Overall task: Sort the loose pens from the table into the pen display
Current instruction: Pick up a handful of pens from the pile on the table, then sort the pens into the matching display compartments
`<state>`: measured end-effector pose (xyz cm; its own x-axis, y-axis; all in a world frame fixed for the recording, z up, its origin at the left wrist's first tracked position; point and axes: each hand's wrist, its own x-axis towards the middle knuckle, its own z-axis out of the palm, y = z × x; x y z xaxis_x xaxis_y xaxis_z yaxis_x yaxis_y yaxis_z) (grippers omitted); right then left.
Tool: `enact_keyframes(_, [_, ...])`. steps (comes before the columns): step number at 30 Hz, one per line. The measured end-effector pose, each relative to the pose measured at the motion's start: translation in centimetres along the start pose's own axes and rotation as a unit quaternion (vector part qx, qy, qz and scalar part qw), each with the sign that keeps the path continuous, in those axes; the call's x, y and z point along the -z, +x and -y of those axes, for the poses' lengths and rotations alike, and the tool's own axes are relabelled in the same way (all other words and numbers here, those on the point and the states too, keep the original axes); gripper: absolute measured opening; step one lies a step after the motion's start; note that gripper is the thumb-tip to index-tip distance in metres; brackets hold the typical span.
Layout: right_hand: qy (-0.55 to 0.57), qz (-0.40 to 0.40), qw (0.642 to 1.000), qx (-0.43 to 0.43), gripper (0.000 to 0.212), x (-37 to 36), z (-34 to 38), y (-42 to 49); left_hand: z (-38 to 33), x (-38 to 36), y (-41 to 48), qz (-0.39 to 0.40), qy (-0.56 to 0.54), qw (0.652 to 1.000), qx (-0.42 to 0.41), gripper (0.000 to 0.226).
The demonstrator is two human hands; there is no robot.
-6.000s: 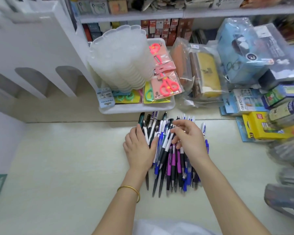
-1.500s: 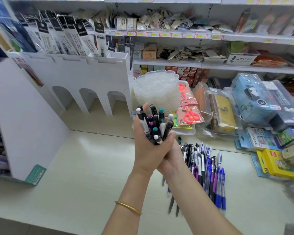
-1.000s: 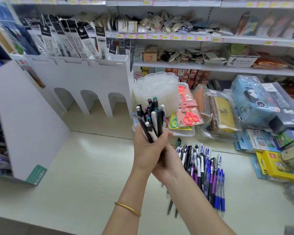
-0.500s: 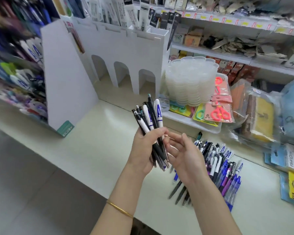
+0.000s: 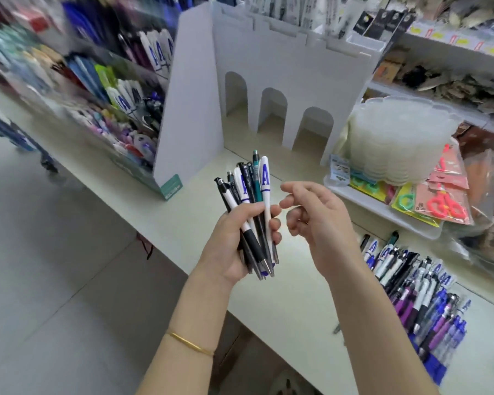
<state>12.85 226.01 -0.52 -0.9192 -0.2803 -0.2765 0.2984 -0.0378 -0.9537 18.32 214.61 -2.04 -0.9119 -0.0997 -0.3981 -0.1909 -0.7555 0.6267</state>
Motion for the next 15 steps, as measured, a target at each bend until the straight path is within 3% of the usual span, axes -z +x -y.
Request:
enact_keyframes(5, [-0.047, 0.053, 0.997, 0.039, 0.017, -8.3, 1.7, 1.8, -7.5, 3.9, 0.1, 0.015, -0.055, 0.998, 0.018, 0.022])
enact_keyframes(9, [-0.027, 0.068, 0.995, 0.065, 0.018, -16.5, 2.5, 3.8, -14.5, 8.3, 0.5, 0.038, -0.054, 0.998, 0.023, 0.043])
enact_keyframes(15, [0.007, 0.116, 0.991, 0.071, 0.021, -26.7, 3.1, 5.7, -22.9, 14.4, 0.6, 0.043, -0.081, 0.996, -0.001, 0.045])
